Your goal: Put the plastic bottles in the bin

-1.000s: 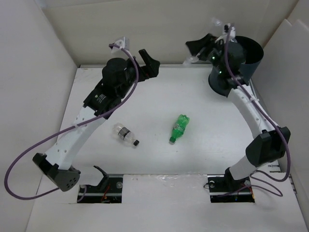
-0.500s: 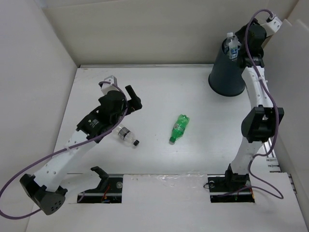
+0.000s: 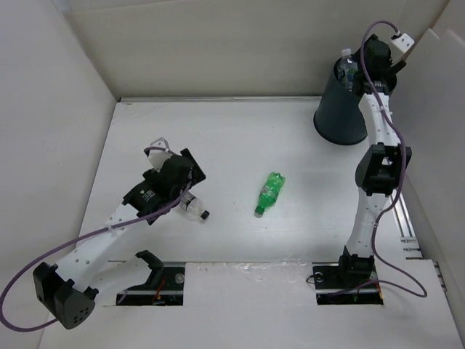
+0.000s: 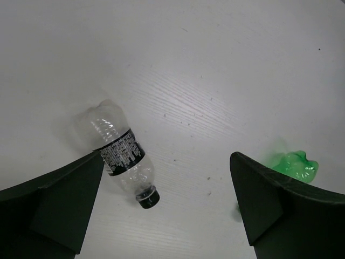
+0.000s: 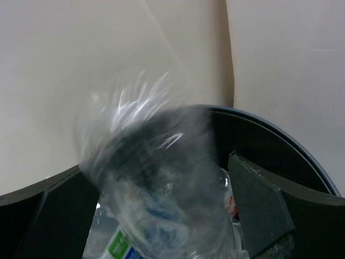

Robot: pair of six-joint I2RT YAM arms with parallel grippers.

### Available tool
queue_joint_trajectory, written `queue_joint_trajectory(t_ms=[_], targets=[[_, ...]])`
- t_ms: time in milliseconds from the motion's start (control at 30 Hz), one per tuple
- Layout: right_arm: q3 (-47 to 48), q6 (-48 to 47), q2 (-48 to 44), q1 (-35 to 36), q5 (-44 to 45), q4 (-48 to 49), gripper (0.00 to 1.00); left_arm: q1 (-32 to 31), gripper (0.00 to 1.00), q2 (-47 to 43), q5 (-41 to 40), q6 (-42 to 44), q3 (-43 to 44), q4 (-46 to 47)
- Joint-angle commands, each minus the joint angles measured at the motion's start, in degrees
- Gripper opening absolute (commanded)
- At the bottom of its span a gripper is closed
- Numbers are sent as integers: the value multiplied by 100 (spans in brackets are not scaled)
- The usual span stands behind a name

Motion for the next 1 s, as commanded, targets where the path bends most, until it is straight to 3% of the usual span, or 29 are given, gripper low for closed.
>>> queue_joint_trajectory(t_ms=[0, 200, 300, 367, 567, 767, 967], targets=[[530, -78, -129, -41, 232, -27, 100, 45, 100, 4, -395, -657, -11, -272], [839, 561, -567, 20, 679, -893, 100, 238, 100, -49, -140, -841, -257, -352], [454, 993, -1199, 274, 838, -1273, 100, 238, 100, 117, 0, -973, -433, -212], [-301, 1055, -1858, 441, 690, -1267, 100, 238, 100, 371, 71, -1131, -608, -106], [-1794, 986, -3124, 1066, -680, -1336, 100, 238, 100, 1145, 325, -1597, -811, 88], [-3299, 802, -4355, 1635, -2428, -670, 100, 378, 100, 1620, -351, -2143, -1162, 439], [-3740, 319, -4655, 2505, -2581, -861, 100, 826, 100, 2235, -299, -1932, -1285, 984]])
